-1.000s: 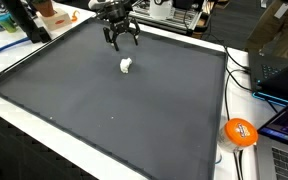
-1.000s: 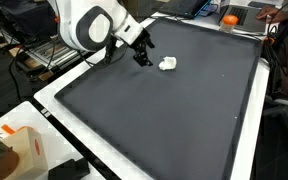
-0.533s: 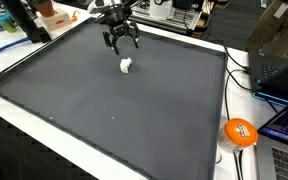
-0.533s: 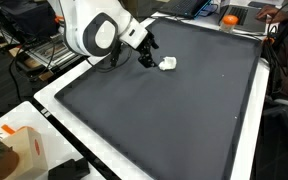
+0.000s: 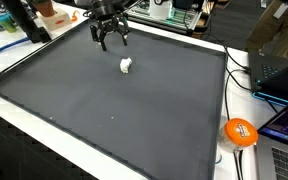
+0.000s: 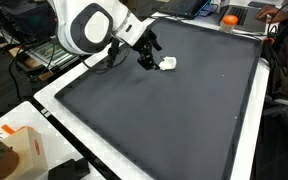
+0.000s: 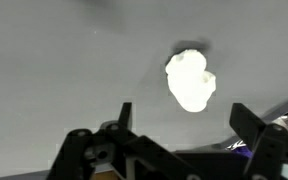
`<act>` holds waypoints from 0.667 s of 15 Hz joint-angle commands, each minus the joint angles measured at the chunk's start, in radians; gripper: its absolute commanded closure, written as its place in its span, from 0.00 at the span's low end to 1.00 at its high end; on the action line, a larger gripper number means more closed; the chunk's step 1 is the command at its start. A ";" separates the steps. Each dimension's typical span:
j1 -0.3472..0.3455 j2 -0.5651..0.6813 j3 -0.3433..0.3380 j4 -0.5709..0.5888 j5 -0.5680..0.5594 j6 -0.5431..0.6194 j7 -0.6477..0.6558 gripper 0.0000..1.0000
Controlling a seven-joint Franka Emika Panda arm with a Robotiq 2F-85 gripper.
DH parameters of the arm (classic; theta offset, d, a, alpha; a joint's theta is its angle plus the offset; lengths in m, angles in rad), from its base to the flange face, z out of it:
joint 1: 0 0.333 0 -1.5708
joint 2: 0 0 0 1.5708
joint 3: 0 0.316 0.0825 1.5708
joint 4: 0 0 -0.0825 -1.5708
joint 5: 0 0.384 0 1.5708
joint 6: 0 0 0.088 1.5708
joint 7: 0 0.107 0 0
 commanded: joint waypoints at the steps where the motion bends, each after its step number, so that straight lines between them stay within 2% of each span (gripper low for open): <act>1: 0.000 -0.013 -0.011 0.014 -0.003 -0.003 0.021 0.00; 3: 0.025 -0.016 -0.025 0.026 -0.055 -0.009 0.074 0.00; 6: 0.079 -0.095 -0.058 -0.014 -0.107 -0.064 0.164 0.00; 10: 0.196 -0.220 -0.119 -0.037 -0.255 -0.141 0.319 0.00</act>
